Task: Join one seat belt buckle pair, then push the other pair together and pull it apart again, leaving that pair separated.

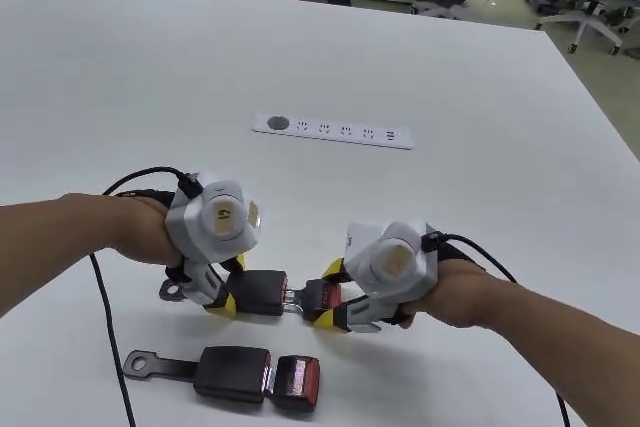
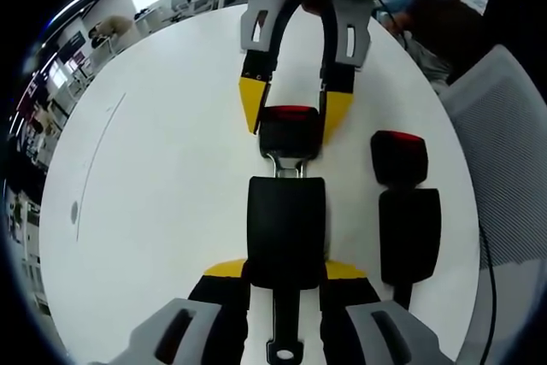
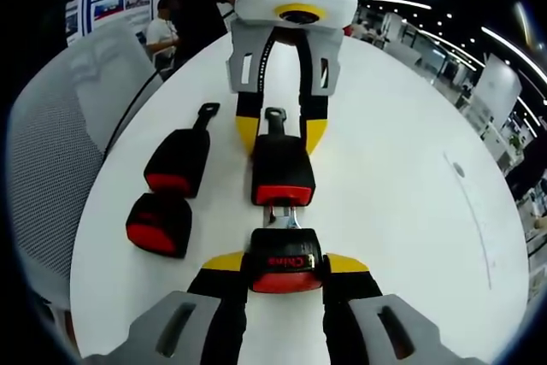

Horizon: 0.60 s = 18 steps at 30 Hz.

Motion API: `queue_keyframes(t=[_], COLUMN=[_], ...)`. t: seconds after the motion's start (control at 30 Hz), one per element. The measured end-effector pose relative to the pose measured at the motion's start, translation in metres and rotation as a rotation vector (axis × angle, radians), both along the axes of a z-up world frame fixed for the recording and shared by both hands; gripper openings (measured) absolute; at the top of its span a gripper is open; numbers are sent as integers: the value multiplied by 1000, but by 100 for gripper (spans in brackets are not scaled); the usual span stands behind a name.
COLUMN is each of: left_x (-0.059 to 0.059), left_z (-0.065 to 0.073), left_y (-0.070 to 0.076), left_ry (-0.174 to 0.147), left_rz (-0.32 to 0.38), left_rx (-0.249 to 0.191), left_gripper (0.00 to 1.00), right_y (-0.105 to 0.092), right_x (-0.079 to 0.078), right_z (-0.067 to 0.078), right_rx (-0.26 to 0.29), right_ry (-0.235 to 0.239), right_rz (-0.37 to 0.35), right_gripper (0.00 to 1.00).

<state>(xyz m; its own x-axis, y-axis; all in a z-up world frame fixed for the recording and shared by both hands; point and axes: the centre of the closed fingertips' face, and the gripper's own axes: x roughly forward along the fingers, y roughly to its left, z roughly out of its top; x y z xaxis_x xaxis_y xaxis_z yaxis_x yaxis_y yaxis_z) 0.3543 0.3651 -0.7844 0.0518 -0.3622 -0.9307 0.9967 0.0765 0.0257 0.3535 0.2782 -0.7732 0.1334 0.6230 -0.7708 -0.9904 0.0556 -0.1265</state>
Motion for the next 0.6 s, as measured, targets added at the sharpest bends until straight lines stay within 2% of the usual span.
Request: queue_keyframes(t=[0.27,0.6], left_x=[1,1], left_z=[0,1], left_y=[0,-1], left_ry=[5,9], left_rz=[-3,-8], left_rx=[8,16], left_gripper=[32,32], right_y=[-6,-18], right_x=[3,2], right_z=[-4,-2], right_rx=[-12,-35], right_ry=[0,-2], right_rz=[11,10], right_gripper=[30,30])
